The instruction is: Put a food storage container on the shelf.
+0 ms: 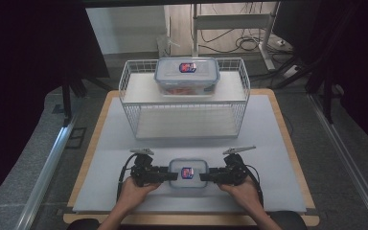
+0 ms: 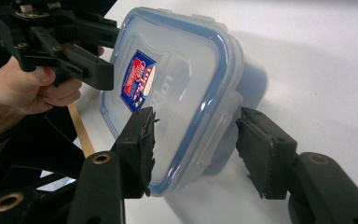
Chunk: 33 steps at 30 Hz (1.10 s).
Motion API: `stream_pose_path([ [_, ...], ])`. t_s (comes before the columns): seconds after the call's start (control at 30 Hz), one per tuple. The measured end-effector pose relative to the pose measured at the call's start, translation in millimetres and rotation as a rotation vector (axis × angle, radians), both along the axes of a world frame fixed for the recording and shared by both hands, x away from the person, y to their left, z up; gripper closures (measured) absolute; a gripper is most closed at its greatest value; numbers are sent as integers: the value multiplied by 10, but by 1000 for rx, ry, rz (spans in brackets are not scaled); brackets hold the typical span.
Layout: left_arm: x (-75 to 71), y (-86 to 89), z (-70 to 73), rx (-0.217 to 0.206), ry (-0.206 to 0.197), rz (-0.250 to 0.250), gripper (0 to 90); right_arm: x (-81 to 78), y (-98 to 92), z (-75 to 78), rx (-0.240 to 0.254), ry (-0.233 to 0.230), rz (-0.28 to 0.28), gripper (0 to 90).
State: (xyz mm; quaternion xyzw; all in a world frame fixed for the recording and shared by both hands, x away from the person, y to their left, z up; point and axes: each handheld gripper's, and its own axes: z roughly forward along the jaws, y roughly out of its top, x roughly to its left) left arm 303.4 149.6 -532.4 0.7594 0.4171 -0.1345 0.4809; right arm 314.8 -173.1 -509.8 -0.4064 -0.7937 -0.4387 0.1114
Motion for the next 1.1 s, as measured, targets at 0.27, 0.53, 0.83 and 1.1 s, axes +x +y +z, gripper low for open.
stream_pose_path([
  [0.27, -41, 24, 24, -13, 7, 19, 468, 11, -20, -17, 13, 25, -11, 488],
  [0.53, -81, 56, 43, -32, 5, 20, 531, 18, -90, -46, 92, 83, -41, 551],
  [0.83, -79, 76, 45, -55, -10, 32, 541, 4, -105, -36, 116, 65, -44, 566],
  [1.1, -39, 126, 97, -119, -11, 17, 554, 4, -152, 52, 174, 45, -52, 589],
])
